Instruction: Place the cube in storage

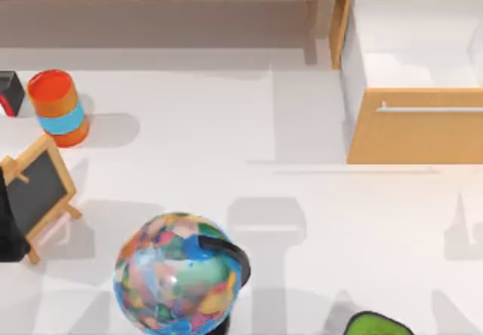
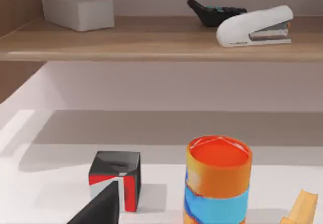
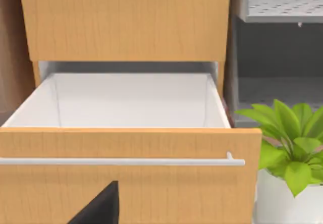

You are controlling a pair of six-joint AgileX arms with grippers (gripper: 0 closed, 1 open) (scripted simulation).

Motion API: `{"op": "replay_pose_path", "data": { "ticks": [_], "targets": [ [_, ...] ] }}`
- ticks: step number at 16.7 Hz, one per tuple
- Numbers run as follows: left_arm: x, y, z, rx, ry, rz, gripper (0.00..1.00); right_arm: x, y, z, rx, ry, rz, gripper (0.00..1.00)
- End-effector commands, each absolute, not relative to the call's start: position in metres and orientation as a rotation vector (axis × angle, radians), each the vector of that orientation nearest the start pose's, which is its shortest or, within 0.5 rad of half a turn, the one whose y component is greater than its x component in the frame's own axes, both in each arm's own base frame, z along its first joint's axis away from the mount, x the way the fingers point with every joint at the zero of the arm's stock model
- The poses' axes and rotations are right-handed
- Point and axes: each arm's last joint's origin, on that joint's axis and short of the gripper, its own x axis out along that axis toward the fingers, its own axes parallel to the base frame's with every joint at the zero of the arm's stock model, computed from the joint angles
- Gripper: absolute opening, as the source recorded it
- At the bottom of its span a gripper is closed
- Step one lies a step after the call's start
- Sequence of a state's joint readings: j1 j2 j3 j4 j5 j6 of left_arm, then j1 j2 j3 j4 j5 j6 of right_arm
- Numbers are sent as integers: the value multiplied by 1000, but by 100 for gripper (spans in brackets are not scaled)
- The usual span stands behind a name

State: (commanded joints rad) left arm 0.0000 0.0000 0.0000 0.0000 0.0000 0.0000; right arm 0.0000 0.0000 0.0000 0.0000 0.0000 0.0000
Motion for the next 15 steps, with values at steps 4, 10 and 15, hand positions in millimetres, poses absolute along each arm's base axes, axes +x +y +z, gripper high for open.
{"op": "replay_pose_path", "data": {
  "ticks": [4,10,15],
  "targets": [
    [106,-1,160,0,0,0,100,106,0,166,-1,-4,3,100],
    [106,-1,160,0,0,0,100,126,13,229,-6,-30,28,100],
    [106,-1,160,0,0,0,100,189,50,302,-1,-56,46,100]
  ]
}}
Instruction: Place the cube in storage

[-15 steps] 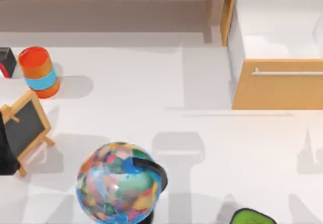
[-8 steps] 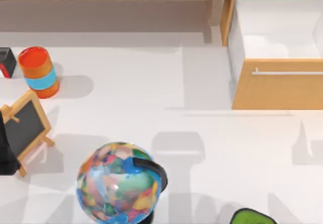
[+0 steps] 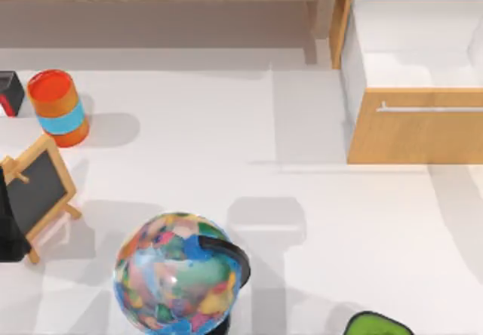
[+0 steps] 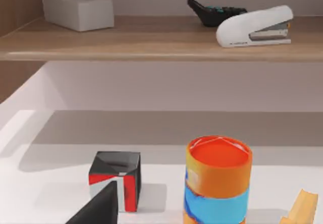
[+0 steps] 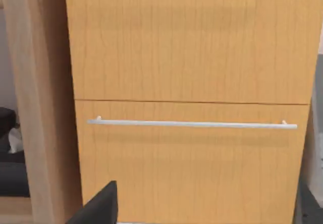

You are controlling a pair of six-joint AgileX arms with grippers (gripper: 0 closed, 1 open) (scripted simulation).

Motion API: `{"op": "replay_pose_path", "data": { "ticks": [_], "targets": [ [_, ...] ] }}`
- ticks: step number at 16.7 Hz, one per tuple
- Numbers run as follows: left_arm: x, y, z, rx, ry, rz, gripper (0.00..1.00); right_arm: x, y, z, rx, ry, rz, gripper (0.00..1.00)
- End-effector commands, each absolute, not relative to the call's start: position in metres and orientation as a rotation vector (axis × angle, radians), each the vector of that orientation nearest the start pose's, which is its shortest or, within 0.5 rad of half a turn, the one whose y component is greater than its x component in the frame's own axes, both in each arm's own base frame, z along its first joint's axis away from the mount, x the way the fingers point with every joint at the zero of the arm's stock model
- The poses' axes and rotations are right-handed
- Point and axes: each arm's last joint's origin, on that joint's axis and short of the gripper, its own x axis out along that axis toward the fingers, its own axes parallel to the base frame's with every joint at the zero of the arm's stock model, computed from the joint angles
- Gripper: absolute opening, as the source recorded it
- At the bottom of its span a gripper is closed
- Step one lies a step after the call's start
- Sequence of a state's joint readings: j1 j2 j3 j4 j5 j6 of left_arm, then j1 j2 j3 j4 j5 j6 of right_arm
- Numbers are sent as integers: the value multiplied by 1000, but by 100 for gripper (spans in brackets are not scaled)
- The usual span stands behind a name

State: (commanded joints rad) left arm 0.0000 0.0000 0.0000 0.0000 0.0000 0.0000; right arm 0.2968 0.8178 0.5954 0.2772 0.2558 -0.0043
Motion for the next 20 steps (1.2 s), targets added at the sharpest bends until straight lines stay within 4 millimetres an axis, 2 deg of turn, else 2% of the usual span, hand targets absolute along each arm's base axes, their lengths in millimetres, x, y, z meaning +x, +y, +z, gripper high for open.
{"op": "replay_pose_path", "data": {
  "ticks": [2,4,7,10,12,14,17,20],
  "targets": [
    [106,-1,160,0,0,0,100,226,79,323,4,-63,50,100],
    [106,-1,160,0,0,0,100,266,116,333,11,-68,52,100],
    [106,-1,160,0,0,0,100,322,184,326,22,-69,48,100],
    [106,-1,160,0,0,0,100,362,258,292,27,-58,39,100],
    [106,-1,160,0,0,0,100,379,303,258,24,-44,29,100],
    [106,-1,160,0,0,0,100,389,339,221,18,-28,17,100],
    [106,-1,160,0,0,0,100,393,376,174,7,-9,0,100],
    [106,-1,160,0,0,0,100,392,392,151,1,-1,-9,100]
  ]
}}
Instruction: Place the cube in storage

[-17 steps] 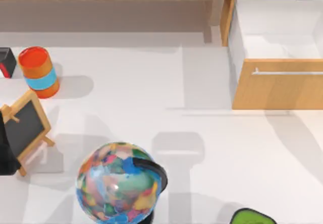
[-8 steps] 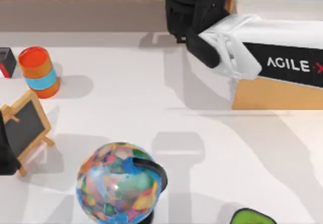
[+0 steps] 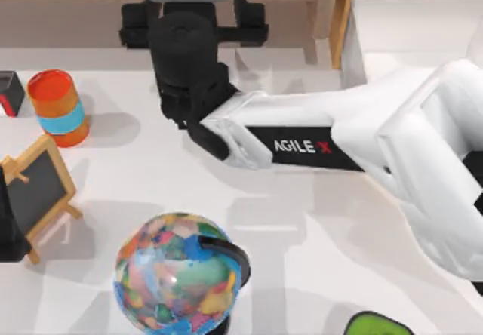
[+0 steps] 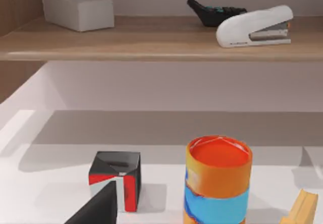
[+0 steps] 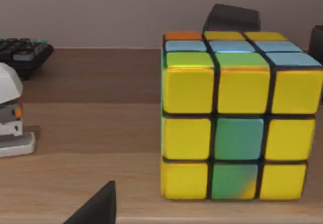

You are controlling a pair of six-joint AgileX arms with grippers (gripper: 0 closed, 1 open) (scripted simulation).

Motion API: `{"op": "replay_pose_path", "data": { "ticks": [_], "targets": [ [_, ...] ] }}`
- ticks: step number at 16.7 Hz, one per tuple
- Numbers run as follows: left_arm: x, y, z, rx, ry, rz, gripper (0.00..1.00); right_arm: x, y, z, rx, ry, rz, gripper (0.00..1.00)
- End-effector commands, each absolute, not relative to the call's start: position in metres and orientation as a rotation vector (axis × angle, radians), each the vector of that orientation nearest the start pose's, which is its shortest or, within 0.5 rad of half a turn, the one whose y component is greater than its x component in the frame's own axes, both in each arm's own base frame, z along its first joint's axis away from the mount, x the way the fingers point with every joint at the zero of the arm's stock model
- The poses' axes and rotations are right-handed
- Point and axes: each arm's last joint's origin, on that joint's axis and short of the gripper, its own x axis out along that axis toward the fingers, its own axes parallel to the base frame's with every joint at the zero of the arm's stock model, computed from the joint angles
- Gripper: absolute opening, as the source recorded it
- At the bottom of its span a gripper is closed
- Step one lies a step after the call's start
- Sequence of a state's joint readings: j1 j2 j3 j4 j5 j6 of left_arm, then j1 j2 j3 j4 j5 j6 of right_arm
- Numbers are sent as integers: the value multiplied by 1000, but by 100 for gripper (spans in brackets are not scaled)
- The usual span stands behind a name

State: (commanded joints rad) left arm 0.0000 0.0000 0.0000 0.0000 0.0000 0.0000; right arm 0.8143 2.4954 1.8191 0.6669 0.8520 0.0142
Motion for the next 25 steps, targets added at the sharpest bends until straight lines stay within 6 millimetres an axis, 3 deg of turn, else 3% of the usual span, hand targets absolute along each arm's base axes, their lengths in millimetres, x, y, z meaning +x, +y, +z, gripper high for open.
{"op": "replay_pose_path", "data": {
  "ticks": [6,11,19,24,25],
  "targets": [
    [106,-1,160,0,0,0,100,394,390,148,-4,4,-13,100],
    [106,-1,160,0,0,0,100,417,380,158,2,-2,-3,100],
    [106,-1,160,0,0,0,100,449,393,153,1,-3,-7,100],
    [106,-1,160,0,0,0,100,452,392,149,0,0,-10,100],
    [106,-1,160,0,0,0,100,452,392,149,0,0,-10,92]
  ]
}}
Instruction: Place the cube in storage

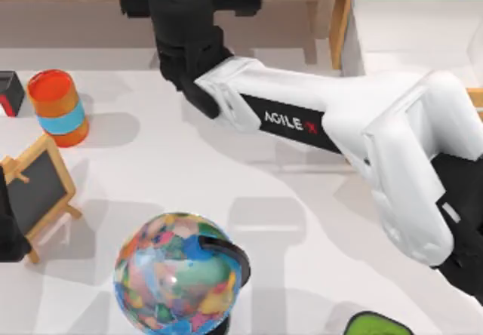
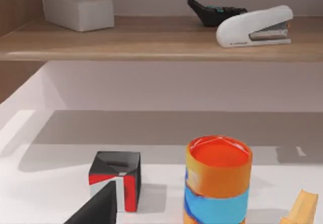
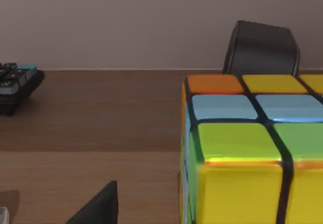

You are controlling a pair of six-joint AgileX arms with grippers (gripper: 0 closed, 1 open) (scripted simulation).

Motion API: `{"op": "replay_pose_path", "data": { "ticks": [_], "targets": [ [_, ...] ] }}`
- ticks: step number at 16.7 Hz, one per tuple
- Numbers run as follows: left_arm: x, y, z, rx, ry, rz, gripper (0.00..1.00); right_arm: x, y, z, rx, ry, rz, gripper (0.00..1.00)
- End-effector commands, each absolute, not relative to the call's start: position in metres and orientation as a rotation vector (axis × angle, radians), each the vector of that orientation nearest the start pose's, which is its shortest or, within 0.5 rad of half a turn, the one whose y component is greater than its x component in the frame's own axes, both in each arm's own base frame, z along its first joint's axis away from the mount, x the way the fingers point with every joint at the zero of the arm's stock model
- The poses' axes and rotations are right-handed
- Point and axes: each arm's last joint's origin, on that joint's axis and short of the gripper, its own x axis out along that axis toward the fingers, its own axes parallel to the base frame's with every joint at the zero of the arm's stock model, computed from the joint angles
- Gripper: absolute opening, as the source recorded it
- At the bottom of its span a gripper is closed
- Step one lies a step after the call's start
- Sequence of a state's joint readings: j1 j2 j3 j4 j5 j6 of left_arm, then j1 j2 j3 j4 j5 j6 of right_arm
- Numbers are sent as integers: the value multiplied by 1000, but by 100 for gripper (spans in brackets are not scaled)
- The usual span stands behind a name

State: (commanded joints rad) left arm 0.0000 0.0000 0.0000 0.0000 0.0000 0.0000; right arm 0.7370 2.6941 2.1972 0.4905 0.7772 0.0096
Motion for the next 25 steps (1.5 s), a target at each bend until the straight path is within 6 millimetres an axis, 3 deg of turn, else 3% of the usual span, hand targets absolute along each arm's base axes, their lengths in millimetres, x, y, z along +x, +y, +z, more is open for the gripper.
{"op": "replay_pose_path", "data": {
  "ticks": [12,22,25],
  "targets": [
    [106,-1,160,0,0,0,100,452,392,149,0,0,-10,2],
    [106,-1,160,0,0,0,100,450,395,151,5,-4,-3,0],
    [106,-1,160,0,0,0,100,444,402,181,78,-90,46,0]
  ]
}}
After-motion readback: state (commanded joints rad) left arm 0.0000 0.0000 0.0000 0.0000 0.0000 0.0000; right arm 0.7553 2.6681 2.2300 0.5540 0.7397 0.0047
